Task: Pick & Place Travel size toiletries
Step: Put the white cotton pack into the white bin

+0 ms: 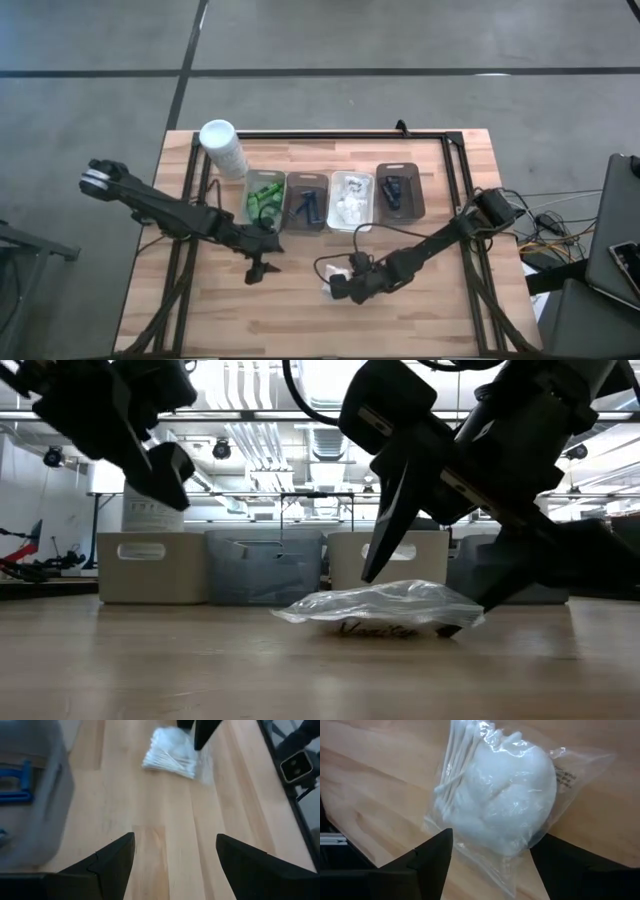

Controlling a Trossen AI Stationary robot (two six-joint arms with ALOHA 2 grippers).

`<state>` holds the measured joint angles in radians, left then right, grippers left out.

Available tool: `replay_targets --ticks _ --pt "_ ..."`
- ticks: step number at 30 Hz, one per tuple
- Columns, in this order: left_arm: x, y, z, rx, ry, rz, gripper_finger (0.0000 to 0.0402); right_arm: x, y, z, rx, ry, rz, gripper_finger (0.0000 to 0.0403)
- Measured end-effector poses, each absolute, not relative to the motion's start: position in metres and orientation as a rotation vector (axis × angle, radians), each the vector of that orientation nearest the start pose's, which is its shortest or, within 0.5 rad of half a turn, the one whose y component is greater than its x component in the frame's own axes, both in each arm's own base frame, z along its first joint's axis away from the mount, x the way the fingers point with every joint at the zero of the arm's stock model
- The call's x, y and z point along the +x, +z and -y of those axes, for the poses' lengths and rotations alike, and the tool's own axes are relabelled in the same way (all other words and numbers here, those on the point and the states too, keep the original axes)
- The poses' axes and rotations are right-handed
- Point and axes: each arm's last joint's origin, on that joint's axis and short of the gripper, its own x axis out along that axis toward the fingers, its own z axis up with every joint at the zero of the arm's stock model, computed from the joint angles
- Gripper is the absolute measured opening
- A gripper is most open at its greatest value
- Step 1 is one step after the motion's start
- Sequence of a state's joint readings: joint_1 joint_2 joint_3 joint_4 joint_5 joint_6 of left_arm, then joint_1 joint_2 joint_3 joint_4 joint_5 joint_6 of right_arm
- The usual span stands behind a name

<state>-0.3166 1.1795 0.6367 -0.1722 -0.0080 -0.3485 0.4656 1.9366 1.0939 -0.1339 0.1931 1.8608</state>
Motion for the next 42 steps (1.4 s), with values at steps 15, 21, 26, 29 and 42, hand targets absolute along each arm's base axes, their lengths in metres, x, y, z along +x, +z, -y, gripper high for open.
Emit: replay_targets --ticks 15,21,26,29,42 --pt "0.259 0.176 0.09 -0.192 -0.219 -0.764 0.0275 0.338 0.126 -0.161 1.325 -0.672 -0.765 0.0164" --pt "0.264 0.181 0.091 -0.159 -0.217 -0.746 0.0273 0.338 0.127 -0.161 1.282 -0.644 -0.779 0.0085" --pt "0.257 0.202 0.087 -0.145 -0.17 -0.708 0.0272 0.343 0.134 -0.164 1.239 -0.593 -0.78 0.0028" --pt "0.248 0.216 0.082 -0.127 -0.113 -0.692 0.0272 0.348 0.142 -0.167 1.204 -0.557 -0.78 0.0016" --pt "0.204 0.291 0.058 -0.138 0.133 -0.376 0.0272 0.327 0.246 -0.138 0.912 -0.842 -0.6 0.0016"
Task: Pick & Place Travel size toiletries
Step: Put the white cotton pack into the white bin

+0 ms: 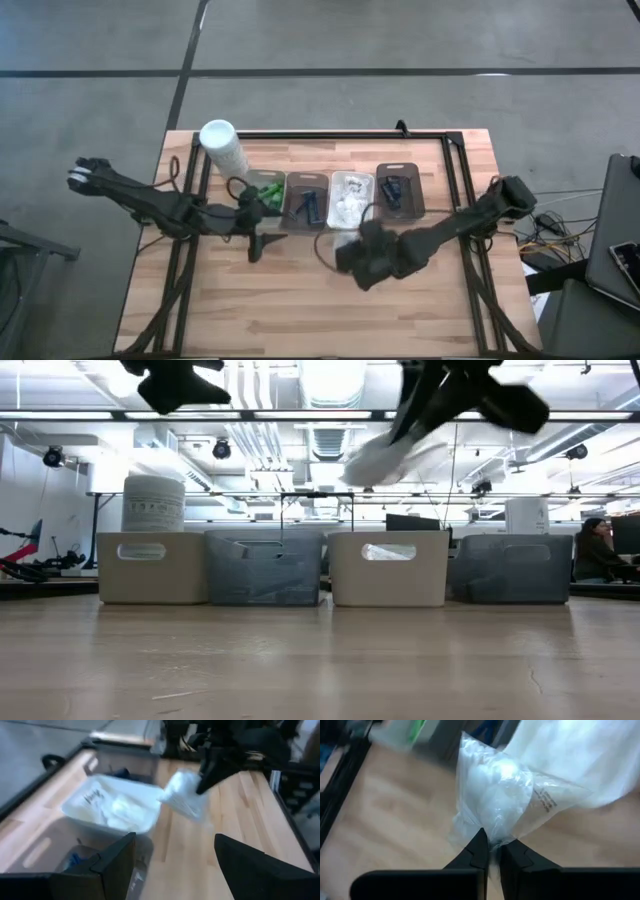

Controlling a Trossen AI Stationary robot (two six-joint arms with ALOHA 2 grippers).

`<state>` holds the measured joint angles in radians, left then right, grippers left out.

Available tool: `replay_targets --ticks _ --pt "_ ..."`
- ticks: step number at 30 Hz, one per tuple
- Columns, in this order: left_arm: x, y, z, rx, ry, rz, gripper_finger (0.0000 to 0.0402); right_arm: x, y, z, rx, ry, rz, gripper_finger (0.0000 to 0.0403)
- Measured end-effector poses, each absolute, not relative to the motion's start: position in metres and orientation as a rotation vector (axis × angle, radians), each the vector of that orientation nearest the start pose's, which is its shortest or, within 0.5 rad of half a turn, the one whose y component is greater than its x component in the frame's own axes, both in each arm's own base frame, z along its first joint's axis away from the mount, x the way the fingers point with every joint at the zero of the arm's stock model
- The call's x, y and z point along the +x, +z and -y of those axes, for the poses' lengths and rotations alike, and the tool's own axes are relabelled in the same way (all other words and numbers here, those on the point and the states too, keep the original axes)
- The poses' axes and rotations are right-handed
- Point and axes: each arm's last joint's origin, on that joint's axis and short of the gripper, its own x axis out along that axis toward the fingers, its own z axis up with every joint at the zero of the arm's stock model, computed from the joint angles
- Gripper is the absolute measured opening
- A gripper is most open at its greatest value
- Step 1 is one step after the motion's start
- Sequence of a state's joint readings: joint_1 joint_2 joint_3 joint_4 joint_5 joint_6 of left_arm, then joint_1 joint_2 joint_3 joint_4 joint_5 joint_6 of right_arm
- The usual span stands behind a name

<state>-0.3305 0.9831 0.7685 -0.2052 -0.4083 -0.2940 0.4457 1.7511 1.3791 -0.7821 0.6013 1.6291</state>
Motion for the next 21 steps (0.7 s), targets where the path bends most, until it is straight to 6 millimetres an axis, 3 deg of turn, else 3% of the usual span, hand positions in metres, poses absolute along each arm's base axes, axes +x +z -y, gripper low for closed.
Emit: replay_targets --ticks 3,7,14,21 --pt "0.197 0.298 0.055 -0.149 0.153 -0.335 0.0272 0.316 0.265 -0.118 0.885 -0.913 -0.58 0.0018" --pt "0.191 0.306 0.052 -0.162 0.162 -0.296 0.0272 0.311 0.269 -0.086 0.838 -0.97 -0.593 0.0018" --pt "0.187 0.32 0.051 -0.217 0.144 -0.249 0.0273 0.318 0.249 -0.035 0.788 -0.992 -0.715 0.0018" --pt "0.186 0.32 0.051 -0.229 0.146 -0.251 0.0273 0.322 0.23 -0.013 0.808 -0.975 -0.72 0.0019"
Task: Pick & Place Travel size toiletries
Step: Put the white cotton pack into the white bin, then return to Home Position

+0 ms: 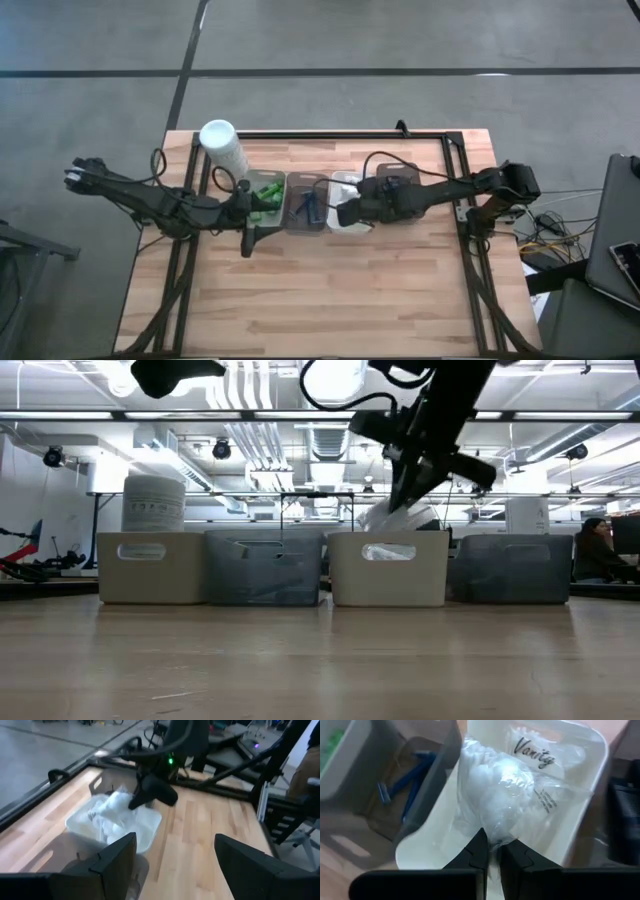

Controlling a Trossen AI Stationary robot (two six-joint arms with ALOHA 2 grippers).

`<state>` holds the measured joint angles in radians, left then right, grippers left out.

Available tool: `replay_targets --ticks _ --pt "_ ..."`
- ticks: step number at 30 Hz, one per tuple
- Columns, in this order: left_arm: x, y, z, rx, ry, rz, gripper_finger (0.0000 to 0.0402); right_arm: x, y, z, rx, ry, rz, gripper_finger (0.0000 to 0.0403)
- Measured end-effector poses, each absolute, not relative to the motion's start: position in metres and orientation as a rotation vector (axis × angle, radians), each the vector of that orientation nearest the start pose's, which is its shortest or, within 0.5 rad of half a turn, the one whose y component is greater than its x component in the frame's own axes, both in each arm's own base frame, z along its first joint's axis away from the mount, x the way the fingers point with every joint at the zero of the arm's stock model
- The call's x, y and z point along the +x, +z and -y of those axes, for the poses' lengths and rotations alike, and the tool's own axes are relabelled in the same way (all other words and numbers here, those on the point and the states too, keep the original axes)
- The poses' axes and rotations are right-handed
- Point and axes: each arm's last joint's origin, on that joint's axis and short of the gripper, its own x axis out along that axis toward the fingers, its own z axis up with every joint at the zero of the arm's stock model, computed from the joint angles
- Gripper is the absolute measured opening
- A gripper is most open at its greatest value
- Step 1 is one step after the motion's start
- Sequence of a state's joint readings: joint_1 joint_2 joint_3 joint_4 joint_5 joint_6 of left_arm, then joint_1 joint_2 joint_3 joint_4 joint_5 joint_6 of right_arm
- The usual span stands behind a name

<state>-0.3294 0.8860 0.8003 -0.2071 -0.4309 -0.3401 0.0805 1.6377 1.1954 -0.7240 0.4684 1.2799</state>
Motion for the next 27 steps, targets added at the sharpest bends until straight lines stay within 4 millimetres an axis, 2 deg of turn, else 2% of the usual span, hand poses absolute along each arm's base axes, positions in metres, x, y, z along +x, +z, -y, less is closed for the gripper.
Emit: replay_targets --ticks 7,13,17,20,27 --pt "0.187 0.315 0.051 -0.222 0.157 -0.284 0.0273 0.321 0.205 -0.009 0.895 -0.918 -0.696 0.0037" --pt "0.188 0.313 0.051 -0.206 0.159 -0.299 0.0273 0.32 0.191 -0.012 0.99 -0.87 -0.66 0.0094" --pt "0.188 0.313 0.051 -0.204 0.16 -0.304 0.0273 0.319 0.191 -0.015 0.983 -0.868 -0.674 0.0146" --pt "0.188 0.313 0.051 -0.203 0.161 -0.304 0.0273 0.322 0.198 -0.016 0.971 -0.863 -0.678 0.0181" --pt "0.188 0.312 0.05 -0.198 0.174 -0.308 0.0273 0.323 0.215 -0.017 0.903 -0.885 -0.742 0.0237"
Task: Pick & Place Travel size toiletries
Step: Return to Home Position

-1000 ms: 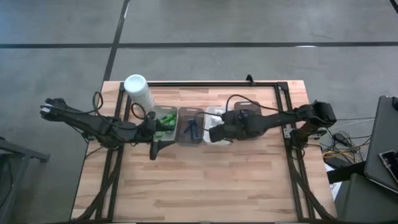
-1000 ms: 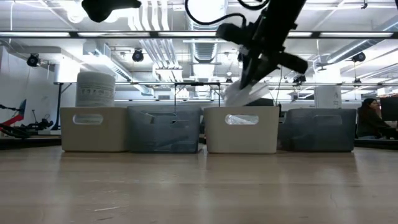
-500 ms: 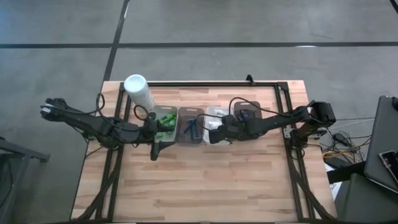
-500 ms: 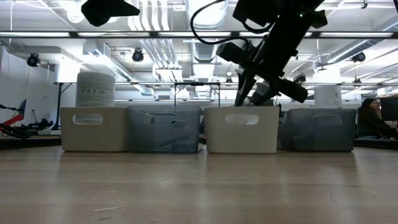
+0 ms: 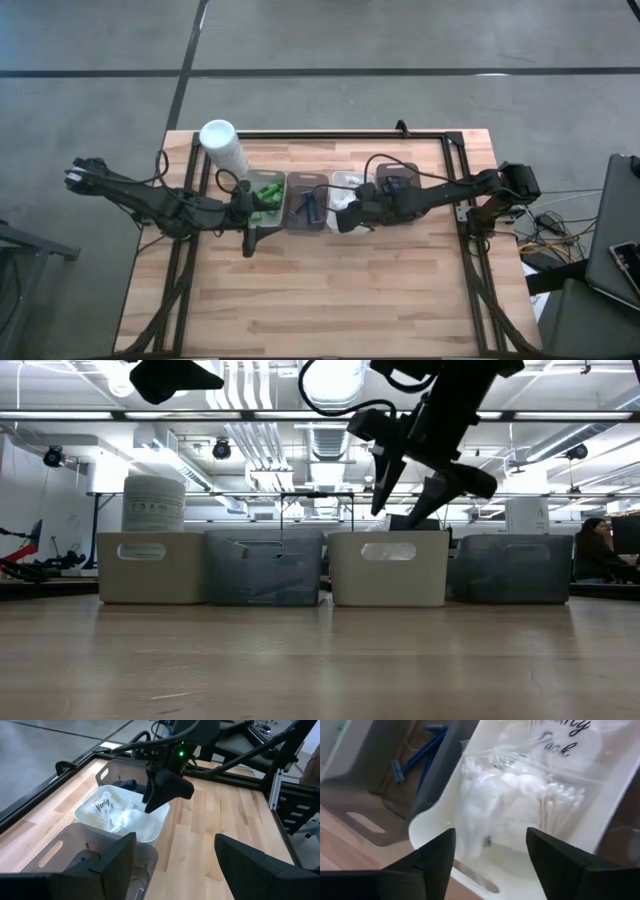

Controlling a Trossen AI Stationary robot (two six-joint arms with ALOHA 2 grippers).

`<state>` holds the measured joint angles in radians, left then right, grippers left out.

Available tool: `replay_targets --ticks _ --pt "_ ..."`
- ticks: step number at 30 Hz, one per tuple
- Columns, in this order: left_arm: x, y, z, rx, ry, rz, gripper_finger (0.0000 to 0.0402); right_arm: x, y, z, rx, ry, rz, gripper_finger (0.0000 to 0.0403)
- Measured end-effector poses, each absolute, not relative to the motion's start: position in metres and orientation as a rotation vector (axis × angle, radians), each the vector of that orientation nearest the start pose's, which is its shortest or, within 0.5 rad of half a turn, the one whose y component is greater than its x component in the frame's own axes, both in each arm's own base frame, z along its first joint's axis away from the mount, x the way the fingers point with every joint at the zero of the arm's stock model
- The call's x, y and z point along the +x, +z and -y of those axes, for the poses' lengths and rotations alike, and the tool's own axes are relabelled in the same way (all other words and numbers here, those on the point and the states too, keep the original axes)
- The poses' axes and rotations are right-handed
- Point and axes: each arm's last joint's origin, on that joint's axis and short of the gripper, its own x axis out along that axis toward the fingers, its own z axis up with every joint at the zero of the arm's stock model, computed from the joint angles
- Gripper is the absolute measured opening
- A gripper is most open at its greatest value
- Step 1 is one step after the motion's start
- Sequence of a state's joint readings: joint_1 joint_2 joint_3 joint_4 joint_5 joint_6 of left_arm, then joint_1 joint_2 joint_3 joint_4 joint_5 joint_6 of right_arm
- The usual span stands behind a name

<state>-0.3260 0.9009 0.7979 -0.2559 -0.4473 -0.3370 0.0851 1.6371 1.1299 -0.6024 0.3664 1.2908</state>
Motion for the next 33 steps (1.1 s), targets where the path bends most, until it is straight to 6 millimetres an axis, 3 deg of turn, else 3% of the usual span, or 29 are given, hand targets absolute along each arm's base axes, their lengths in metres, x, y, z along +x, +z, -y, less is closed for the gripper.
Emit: replay_targets --ticks 5,11,21,25,28,33 --pt "0.187 0.311 0.05 -0.2 0.178 -0.314 0.0273 0.321 0.225 -0.02 0.859 -0.901 -0.784 0.0263" --pt "0.188 0.312 0.05 -0.277 0.188 -0.299 0.0273 0.321 0.245 -0.042 0.766 -0.858 -0.762 0.028" --pt "0.188 0.312 0.05 -0.357 0.198 -0.287 0.0273 0.325 0.312 -0.099 0.424 -0.459 -0.764 0.0306" --pt "0.188 0.313 0.05 -0.452 0.2 -0.28 0.0273 0.321 0.346 -0.108 0.537 -0.379 -0.772 0.0317" --pt "0.189 0.314 0.053 -0.494 0.127 -0.285 0.0273 0.321 0.369 -0.123 0.499 -0.168 -0.747 0.0326" --pt "0.193 0.323 0.058 -0.476 -0.026 -0.219 0.0273 0.32 0.387 -0.138 0.447 0.094 -0.653 0.0343"
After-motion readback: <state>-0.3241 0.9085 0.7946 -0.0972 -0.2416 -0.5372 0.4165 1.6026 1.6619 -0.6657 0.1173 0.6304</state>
